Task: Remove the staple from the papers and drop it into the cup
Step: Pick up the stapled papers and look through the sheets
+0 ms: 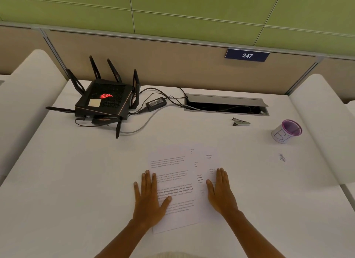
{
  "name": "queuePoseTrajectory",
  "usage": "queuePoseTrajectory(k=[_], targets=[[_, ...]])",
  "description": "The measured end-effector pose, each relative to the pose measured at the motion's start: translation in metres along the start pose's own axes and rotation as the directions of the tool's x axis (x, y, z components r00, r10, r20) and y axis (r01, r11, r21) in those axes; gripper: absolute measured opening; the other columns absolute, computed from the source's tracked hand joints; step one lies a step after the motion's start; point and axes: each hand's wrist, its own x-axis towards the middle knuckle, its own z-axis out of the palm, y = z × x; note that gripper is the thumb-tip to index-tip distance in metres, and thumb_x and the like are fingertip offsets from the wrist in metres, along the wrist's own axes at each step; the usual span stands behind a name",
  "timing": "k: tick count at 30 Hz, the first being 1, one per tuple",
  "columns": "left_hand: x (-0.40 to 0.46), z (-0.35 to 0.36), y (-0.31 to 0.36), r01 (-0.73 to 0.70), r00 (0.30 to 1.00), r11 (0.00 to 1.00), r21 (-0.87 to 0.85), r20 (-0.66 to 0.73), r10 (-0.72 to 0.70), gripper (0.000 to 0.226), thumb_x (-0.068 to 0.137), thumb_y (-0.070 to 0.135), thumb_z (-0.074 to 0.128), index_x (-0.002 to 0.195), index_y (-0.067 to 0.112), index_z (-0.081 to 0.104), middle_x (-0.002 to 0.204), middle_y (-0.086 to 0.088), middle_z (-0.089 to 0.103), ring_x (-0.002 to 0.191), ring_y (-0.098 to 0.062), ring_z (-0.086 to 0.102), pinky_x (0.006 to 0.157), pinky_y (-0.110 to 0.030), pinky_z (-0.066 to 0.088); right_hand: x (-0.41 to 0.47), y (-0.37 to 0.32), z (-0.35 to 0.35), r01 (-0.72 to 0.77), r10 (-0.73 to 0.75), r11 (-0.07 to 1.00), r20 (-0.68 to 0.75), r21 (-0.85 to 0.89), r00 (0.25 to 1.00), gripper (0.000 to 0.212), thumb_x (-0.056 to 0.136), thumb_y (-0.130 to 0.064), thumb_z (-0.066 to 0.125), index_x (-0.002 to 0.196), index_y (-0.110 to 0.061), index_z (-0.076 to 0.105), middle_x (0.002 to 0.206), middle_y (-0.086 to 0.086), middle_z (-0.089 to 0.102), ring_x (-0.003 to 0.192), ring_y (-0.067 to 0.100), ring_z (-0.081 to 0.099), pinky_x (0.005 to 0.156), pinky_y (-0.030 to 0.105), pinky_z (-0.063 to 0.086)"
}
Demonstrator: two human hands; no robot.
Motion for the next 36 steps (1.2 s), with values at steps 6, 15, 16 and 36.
queuePoseTrajectory(k=[6, 15, 16, 36], targets=[[0.011, 0.006, 0.023, -0.024, 1.0, 1.0, 0.003, 0.016, 0.024, 0.11, 0.088, 0.087, 0.014, 0.164, 0.012, -0.014, 0.172, -0.012, -0.025, 0.159, -0.028, -0.025, 0.126, -0.058, -0.014, 0.0, -0.015, 0.009, 0.038, -0.038, 0.999, 0.006, -0.019, 0.999, 0.079, 0.106, -0.053, 0.033, 0.164, -0.011, -0.002, 0.174, 0.004, -0.001, 0.161, 0.02, -0.002, 0.13, 0.038, 0.01], [0.024, 0.01, 0.049, 0.058, 0.998, 0.994, -0.089, 0.03, -0.055, 0.115, 0.086, 0.088, 0.03, 0.164, 0.018, -0.016, 0.17, -0.014, -0.029, 0.157, -0.031, -0.029, 0.124, -0.061, -0.021, 0.001, -0.013, 0.011, 0.104, -0.1, 0.975, 0.028, -0.198, 0.995, 0.119, 0.085, -0.084, 0.04, 0.163, -0.008, -0.007, 0.174, 0.008, -0.003, 0.161, 0.025, -0.003, 0.128, 0.044, 0.002], [0.028, 0.007, 0.049, 0.057, 0.998, 0.993, -0.107, 0.023, -0.054, 0.114, 0.087, 0.087, 0.032, 0.164, 0.019, -0.017, 0.171, -0.012, -0.028, 0.157, -0.029, -0.03, 0.124, -0.059, -0.022, 0.001, -0.011, 0.01, 0.108, -0.103, 0.971, 0.035, -0.214, 0.994, 0.122, 0.083, -0.085, 0.042, 0.163, -0.008, -0.007, 0.174, 0.008, -0.004, 0.161, 0.025, -0.004, 0.129, 0.046, 0.003], [0.108, -0.055, 0.024, -0.01, 0.995, 0.978, -0.209, 0.094, 0.03, 0.124, 0.083, 0.074, 0.063, 0.161, 0.028, -0.021, 0.176, -0.007, -0.005, 0.162, -0.034, -0.007, 0.127, -0.062, -0.006, -0.003, -0.016, 0.004, 0.065, -0.056, 0.973, 0.047, -0.221, 0.997, 0.129, 0.079, -0.082, 0.056, 0.162, -0.011, -0.013, 0.174, 0.003, -0.005, 0.161, 0.022, -0.003, 0.13, 0.053, 0.007]])
